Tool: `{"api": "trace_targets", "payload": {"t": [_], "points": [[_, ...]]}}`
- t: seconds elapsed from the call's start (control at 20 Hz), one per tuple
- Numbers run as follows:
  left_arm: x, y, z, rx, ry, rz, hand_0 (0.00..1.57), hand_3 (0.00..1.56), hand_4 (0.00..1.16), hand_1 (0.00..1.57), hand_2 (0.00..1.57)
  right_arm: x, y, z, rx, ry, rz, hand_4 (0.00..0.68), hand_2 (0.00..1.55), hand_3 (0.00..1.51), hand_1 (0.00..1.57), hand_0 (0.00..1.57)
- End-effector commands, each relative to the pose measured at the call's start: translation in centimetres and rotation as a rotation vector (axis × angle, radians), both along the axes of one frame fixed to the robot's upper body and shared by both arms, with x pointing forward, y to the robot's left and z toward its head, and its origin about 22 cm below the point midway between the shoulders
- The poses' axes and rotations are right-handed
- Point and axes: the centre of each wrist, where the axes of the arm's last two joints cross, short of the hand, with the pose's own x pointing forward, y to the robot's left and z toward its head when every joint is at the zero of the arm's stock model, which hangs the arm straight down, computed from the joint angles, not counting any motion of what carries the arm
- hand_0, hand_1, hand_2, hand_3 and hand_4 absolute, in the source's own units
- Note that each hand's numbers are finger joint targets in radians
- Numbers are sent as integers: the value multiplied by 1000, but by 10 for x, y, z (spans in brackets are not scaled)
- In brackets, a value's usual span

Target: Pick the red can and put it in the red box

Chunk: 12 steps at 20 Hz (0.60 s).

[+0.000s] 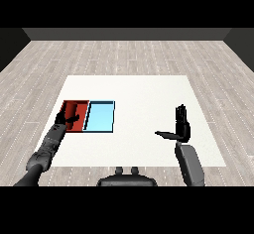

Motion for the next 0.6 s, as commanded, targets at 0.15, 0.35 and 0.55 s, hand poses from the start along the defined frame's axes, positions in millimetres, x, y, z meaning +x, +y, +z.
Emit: {"api": "trace_targets", "payload": {"t": [0.15,0.35,0.55], "points": [[-6,17,3,127,231,-94,0,0,319,0,0,4,9,10,-3,-37,32,0,0,0,0,0],[-6,13,0,102,273,-65,0,0,0,0,0,-8,-13,11,9,-47,32,0,0,0,0,0],[11,1,12,27,198,7,0,0,0,0,0,-4,8,4,25,-46,50,0,0,0,0,0]]}}
